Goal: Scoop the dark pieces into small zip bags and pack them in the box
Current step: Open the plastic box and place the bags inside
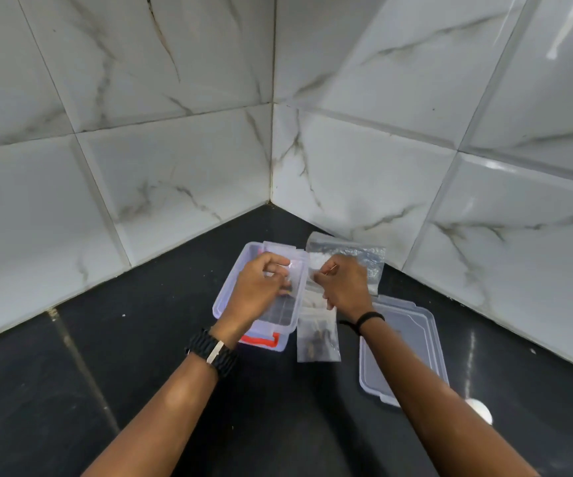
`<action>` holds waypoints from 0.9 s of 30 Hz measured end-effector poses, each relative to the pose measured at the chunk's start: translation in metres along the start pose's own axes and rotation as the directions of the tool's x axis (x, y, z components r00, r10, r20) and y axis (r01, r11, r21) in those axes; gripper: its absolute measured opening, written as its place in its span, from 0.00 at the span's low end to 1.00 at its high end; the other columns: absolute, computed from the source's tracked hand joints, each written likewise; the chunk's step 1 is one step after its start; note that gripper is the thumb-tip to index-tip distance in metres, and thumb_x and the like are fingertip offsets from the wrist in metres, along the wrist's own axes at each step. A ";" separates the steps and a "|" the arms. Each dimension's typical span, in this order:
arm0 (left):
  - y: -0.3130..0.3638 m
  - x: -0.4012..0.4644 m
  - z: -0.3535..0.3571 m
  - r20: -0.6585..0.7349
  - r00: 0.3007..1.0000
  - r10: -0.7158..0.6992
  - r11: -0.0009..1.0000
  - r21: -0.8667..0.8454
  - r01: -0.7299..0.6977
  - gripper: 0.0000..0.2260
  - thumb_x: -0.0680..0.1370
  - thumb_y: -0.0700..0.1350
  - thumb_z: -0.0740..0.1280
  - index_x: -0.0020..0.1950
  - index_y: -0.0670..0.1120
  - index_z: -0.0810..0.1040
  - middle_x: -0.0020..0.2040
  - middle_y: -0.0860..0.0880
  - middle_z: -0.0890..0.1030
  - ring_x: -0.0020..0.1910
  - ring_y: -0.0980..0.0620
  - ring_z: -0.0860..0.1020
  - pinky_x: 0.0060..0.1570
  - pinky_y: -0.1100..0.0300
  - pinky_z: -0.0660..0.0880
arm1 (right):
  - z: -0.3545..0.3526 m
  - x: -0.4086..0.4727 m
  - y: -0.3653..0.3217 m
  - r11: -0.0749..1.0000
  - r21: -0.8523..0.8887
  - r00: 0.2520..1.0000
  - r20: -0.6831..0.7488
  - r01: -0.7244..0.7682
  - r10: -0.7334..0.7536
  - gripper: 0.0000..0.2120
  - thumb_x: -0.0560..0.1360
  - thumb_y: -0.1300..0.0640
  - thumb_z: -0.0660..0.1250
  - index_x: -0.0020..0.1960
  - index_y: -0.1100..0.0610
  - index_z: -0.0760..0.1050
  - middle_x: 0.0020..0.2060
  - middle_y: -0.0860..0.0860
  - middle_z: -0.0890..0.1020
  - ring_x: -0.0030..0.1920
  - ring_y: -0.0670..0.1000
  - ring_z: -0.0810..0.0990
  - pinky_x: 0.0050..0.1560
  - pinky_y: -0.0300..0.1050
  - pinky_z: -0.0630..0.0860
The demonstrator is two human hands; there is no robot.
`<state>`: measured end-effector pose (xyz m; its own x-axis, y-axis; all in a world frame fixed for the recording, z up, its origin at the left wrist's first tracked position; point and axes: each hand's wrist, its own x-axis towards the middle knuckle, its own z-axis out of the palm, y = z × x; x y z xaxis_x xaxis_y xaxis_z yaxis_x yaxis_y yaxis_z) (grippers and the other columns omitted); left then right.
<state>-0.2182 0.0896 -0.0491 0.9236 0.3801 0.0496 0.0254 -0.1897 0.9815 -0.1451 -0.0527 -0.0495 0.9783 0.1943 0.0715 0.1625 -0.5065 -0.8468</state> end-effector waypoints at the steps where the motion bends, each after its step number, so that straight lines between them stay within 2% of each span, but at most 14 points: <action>1: 0.000 -0.015 0.006 -0.023 0.999 0.033 0.999 0.012 -0.033 0.10 0.77 0.33 0.61 0.52 0.44 0.79 0.45 0.43 0.80 0.40 0.53 0.81 0.42 0.61 0.80 | -0.005 -0.010 0.006 0.999 0.020 0.999 0.024 -0.033 0.032 0.08 0.72 0.63 0.71 0.39 0.63 0.73 0.27 0.57 0.76 0.16 0.43 0.72 0.17 0.35 0.66; 3: -0.006 -0.045 0.023 -0.032 0.994 0.104 0.992 0.071 -0.101 0.10 0.77 0.33 0.61 0.50 0.45 0.79 0.43 0.48 0.81 0.39 0.56 0.81 0.44 0.61 0.79 | -0.010 -0.028 0.022 0.997 0.008 0.996 0.046 -0.076 0.075 0.08 0.72 0.61 0.72 0.41 0.63 0.74 0.27 0.55 0.77 0.16 0.43 0.71 0.18 0.35 0.67; 6: -0.027 -0.079 0.045 0.019 0.983 0.181 0.962 0.203 -0.182 0.08 0.77 0.36 0.63 0.51 0.46 0.78 0.46 0.53 0.80 0.45 0.58 0.78 0.48 0.68 0.75 | -0.008 -0.046 0.045 0.994 -0.025 0.993 0.046 -0.106 0.107 0.09 0.72 0.59 0.73 0.39 0.60 0.74 0.29 0.55 0.80 0.21 0.47 0.75 0.24 0.38 0.73; 8: -0.046 -0.093 0.056 -0.002 0.978 0.211 0.936 0.289 -0.201 0.07 0.78 0.37 0.64 0.53 0.44 0.78 0.49 0.53 0.77 0.49 0.55 0.76 0.53 0.64 0.73 | -0.005 -0.055 0.056 0.991 -0.063 0.992 0.041 -0.118 0.120 0.09 0.72 0.59 0.73 0.39 0.57 0.73 0.36 0.58 0.82 0.26 0.51 0.78 0.27 0.41 0.75; 9: -0.055 -0.097 0.059 -0.026 0.977 0.214 0.926 0.323 -0.194 0.08 0.78 0.36 0.63 0.55 0.43 0.77 0.50 0.52 0.76 0.50 0.54 0.75 0.55 0.61 0.73 | -0.003 -0.058 0.060 0.990 -0.065 0.990 0.045 -0.129 0.132 0.09 0.72 0.60 0.72 0.40 0.57 0.72 0.39 0.59 0.81 0.27 0.52 0.78 0.25 0.40 0.74; 11: -0.070 -0.102 0.064 -0.045 0.987 0.155 0.926 0.354 -0.130 0.11 0.78 0.36 0.63 0.60 0.42 0.74 0.54 0.50 0.74 0.54 0.53 0.73 0.59 0.60 0.71 | -0.002 -0.064 0.066 0.985 -0.037 0.984 0.063 -0.167 0.169 0.08 0.73 0.60 0.71 0.44 0.59 0.71 0.44 0.59 0.79 0.27 0.50 0.78 0.20 0.37 0.72; 14: -0.076 -0.103 0.069 -0.010 0.999 -0.044 0.956 0.289 0.045 0.16 0.79 0.38 0.62 0.67 0.44 0.70 0.62 0.48 0.74 0.62 0.51 0.73 0.62 0.59 0.70 | 0.001 -0.069 0.072 0.976 -0.017 0.973 0.080 -0.216 0.217 0.09 0.74 0.61 0.70 0.46 0.59 0.69 0.46 0.56 0.76 0.30 0.50 0.79 0.22 0.37 0.75; 15: -0.075 -0.101 0.070 -0.008 0.996 -0.091 0.962 0.258 0.090 0.16 0.79 0.39 0.62 0.67 0.44 0.69 0.62 0.48 0.74 0.62 0.51 0.73 0.62 0.58 0.71 | 0.002 -0.070 0.074 0.972 -0.019 0.968 0.086 -0.234 0.235 0.09 0.74 0.61 0.70 0.47 0.59 0.69 0.46 0.57 0.76 0.31 0.51 0.79 0.23 0.38 0.76; 17: -0.070 -0.095 0.073 -0.032 0.988 -0.153 0.970 0.189 0.156 0.16 0.80 0.40 0.62 0.67 0.44 0.68 0.58 0.49 0.76 0.55 0.53 0.75 0.55 0.61 0.72 | 0.005 -0.068 0.077 0.961 -0.004 0.955 0.105 -0.278 0.277 0.10 0.74 0.60 0.70 0.49 0.59 0.68 0.47 0.59 0.78 0.30 0.51 0.80 0.23 0.40 0.77; 18: -0.068 -0.093 0.073 -0.044 0.980 -0.194 0.968 0.152 0.198 0.15 0.80 0.40 0.62 0.67 0.44 0.68 0.54 0.50 0.76 0.51 0.54 0.75 0.51 0.62 0.71 | 0.006 -0.068 0.079 0.954 0.012 0.948 0.111 -0.301 0.298 0.11 0.74 0.59 0.70 0.50 0.59 0.69 0.47 0.59 0.79 0.29 0.50 0.80 0.23 0.39 0.77; 20: -0.067 -0.088 0.074 -0.061 0.965 -0.255 0.960 0.104 0.260 0.16 0.79 0.40 0.62 0.67 0.44 0.68 0.52 0.49 0.77 0.50 0.53 0.75 0.51 0.59 0.72 | 0.007 -0.068 0.080 0.947 0.010 0.942 0.110 -0.320 0.317 0.10 0.74 0.57 0.70 0.49 0.60 0.70 0.42 0.58 0.80 0.27 0.49 0.79 0.22 0.38 0.75; 22: -0.069 -0.087 0.075 -0.061 0.959 -0.275 0.955 0.096 0.280 0.17 0.79 0.40 0.62 0.68 0.44 0.68 0.51 0.48 0.77 0.52 0.51 0.76 0.54 0.57 0.73 | 0.005 -0.067 0.080 0.952 -0.039 0.944 0.123 -0.304 0.307 0.10 0.74 0.55 0.70 0.42 0.60 0.74 0.32 0.55 0.79 0.22 0.48 0.75 0.20 0.36 0.71; 24: -0.072 -0.087 0.075 -0.057 0.960 -0.275 0.955 0.098 0.280 0.16 0.79 0.40 0.61 0.67 0.44 0.68 0.51 0.49 0.78 0.52 0.52 0.76 0.53 0.59 0.73 | 0.002 -0.064 0.081 0.951 -0.027 0.940 0.148 -0.308 0.308 0.14 0.74 0.56 0.70 0.33 0.60 0.73 0.24 0.53 0.74 0.17 0.46 0.69 0.19 0.36 0.66; 27: -0.074 -0.087 0.075 -0.049 0.965 -0.259 0.957 0.123 0.263 0.17 0.79 0.38 0.60 0.68 0.43 0.70 0.56 0.47 0.77 0.56 0.51 0.75 0.57 0.58 0.73 | -0.008 -0.060 0.083 0.929 0.102 0.927 0.168 -0.356 0.336 0.14 0.74 0.60 0.70 0.32 0.58 0.70 0.23 0.53 0.70 0.17 0.47 0.66 0.18 0.36 0.63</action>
<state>-0.2720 0.0026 -0.1396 0.8656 0.4602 -0.1973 0.3144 -0.1930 0.9295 -0.1896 -0.1129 -0.1197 0.9396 0.1508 -0.3073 -0.2103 -0.4540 -0.8658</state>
